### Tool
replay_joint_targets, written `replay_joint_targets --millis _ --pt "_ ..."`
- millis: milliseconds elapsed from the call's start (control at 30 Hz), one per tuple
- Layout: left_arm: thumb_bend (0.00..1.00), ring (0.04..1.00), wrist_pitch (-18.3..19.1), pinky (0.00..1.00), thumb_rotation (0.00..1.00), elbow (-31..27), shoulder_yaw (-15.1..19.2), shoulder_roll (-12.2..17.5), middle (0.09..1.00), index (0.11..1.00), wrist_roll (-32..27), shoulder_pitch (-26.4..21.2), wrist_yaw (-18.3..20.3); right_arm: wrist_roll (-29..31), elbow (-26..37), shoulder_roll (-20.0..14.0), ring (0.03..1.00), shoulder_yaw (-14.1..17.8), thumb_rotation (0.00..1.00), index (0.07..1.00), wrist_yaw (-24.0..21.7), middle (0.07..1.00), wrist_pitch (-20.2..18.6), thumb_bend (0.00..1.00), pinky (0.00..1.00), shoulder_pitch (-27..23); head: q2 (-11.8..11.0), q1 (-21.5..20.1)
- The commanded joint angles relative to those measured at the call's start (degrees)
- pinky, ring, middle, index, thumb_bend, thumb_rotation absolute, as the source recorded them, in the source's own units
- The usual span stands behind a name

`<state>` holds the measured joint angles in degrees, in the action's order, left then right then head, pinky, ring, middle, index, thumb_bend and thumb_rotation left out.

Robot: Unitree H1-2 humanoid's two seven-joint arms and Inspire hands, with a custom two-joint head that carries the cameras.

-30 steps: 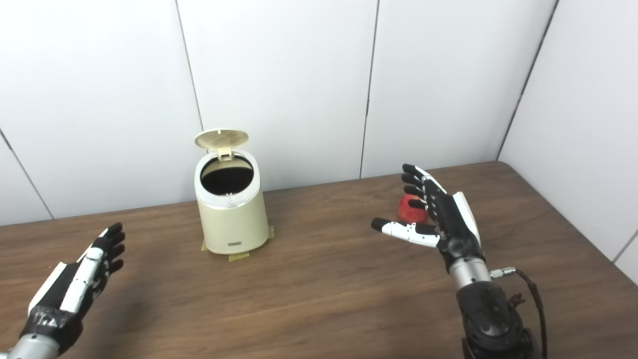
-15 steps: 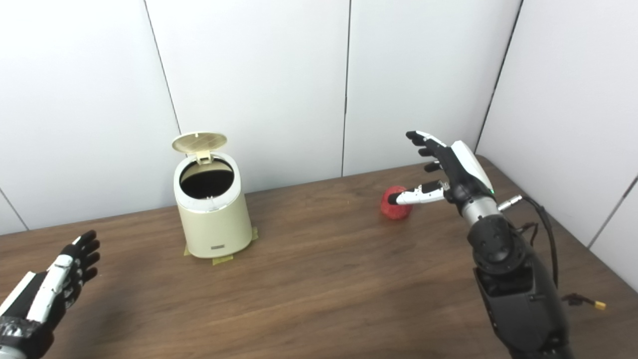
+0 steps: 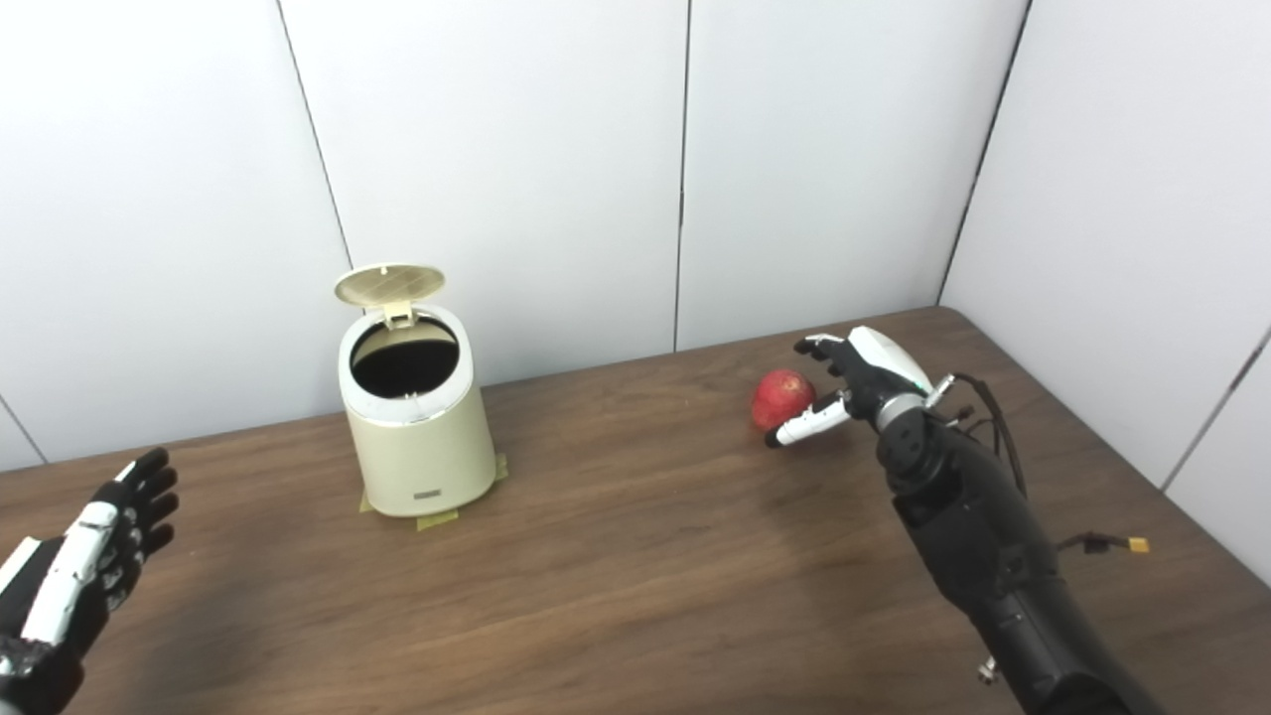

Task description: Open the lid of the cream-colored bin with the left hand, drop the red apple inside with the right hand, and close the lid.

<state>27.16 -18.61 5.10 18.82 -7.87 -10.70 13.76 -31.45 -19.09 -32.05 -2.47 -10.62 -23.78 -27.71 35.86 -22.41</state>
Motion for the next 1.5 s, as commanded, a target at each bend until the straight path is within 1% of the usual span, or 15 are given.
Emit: replay_joint_targets --millis 0,133,300,367,600,767,833,933,967,1000,1067,1200,1300,1367,1467 --pt "0.35 1.0 -0.24 1.0 1.0 -1.92 -0.36 1.88 1.0 1.0 -1.63 -1.76 -1.53 0.4 -0.55 -0.92 0.878 -0.06 0.22 0.854 1.99 0.9 1.95 0.93 0.76 -4.57 0.12 -0.14" --pt "0.38 1.0 -0.24 1.0 1.0 -2.3 -1.65 3.43 1.0 1.0 -3.97 -1.6 -3.7 -0.39 -5.16 -0.34 0.864 -2.23 0.22 0.855 3.01 0.891 1.86 0.93 0.74 -6.99 0.3 -0.08" --pt "0.36 1.0 -0.24 1.0 1.0 -3.05 -4.18 5.24 1.0 1.0 -5.77 -1.58 -6.6 -0.39 -9.3 0.25 0.832 -3.83 0.24 0.845 6.21 0.868 3.34 0.97 0.72 -8.65 0.35 -0.03" --pt "0.35 1.0 -0.24 1.0 1.0 -3.37 -5.02 5.84 1.0 1.0 -6.93 -1.55 -7.93 -0.2 -9.52 0.32 0.815 -4.1 0.24 0.844 6.69 0.858 3.43 0.97 0.69 -8.7 0.42 0.07" --pt "0.33 1.0 -0.24 1.0 1.0 -3.95 -7.99 8.28 1.0 1.0 -9.86 -1.57 -12.92 0.72 -9.53 0.49 0.821 -4.16 0.2 0.847 7.84 0.863 3.64 0.96 0.69 -8.27 0.44 0.17" --pt "0.33 0.998 -0.24 1.0 1.0 -4.48 -10.38 10.25 0.992 1.0 -11.27 -1.82 -16.55 -0.71 -9.87 -0.04 0.795 -5.91 0.15 0.817 8.9 0.824 4.01 0.94 0.69 -8.22 0.56 0.28" --pt "0.34 1.0 -0.24 1.0 1.0 -4.73 -11.26 11.06 0.999 1.0 -11.8 -2.06 -17.66 -1.4 -9.92 -0.29 0.777 -6.74 0.11 0.755 9.73 0.796 4.7 0.92 0.69 -8.13 0.68 0.27" --pt "0.33 1.0 -0.24 1.0 1.0 -5.02 -12.56 12.19 1.0 1.0 -12.88 -2.35 -19.22 -2.55 -10.08 -0.94 0.694 -8.01 0.03 0.676 10.84 0.71 6.22 0.87 0.65 -7.95 0.74 0.07" --pt "0.33 1.0 -0.24 1.0 1.0 -5.12 -13.08 12.67 1.0 1.0 -13.32 -2.44 -19.76 -3.16 -10.11 -1.17 0.644 -8.5 0.08 0.586 11.04 0.654 6.39 0.7 0.62 -7.92 0.74 0.07" --pt "0.33 1.0 -0.24 1.0 1.0 -5.34 -13.51 13.1 1.0 1.0 -13.97 -2.45 -20.39 -5.11 -10.18 -1.77 0.613 -9.99 0.11 0.53 11.49 0.62 6.51 0.59 0.59 -7.9 0.78 0.0" --pt "0.32 1.0 -0.24 1.0 1.0 -5.76 -14.28 13.86 1.0 1.0 -15.23 -2.47 -21.64 -8.32 -10.18 -2.67 0.554 -12.41 0.02 0.485 11.92 0.534 6.09 0.54 0.55 -7.93 0.83 0.03" --pt "0.33 1.0 -0.24 1.0 1.0 -5.94 -15.67 15.58 1.0 1.0 -17.13 -2.57 -24.43 -12.58 -9.62 -4.1 0.569 -15.56 0.0 0.464 12.41 0.535 6.11 0.53 0.62 -7.76 0.9 0.22" --pt "0.32 1.0 -0.24 1.0 1.0 -6.09 -16.12 15.66 1.0 1.0 -16.87 -2.56 -26.27 -14.07 -9.19 -4.31 0.614 -16.31 0.0 0.457 12.35 0.546 5.54 0.52 0.69 -7.7 0.84 0.48" --pt "0.31 0.994 -0.24 0.97 1.0 -6.18 -16.52 15.81 1.0 1.0 -16.64 -2.52 -27.29 -14.68 -8.89 -4.11 0.585 -16.19 0.0 0.462 13.11 0.538 5.57 0.52 0.62 -7.53 0.83 0.73" --pt "0.32 0.986 -0.24 0.97 1.0 -6.22 -16.99 16.09 0.998 1.0 -17.01 -2.63 -28.11 -14.34 -7.48 -3.5 0.476 -15.01 0.0 0.483 14.74 0.491 6.1 0.53 0.44 -7.05 0.86 1.13"
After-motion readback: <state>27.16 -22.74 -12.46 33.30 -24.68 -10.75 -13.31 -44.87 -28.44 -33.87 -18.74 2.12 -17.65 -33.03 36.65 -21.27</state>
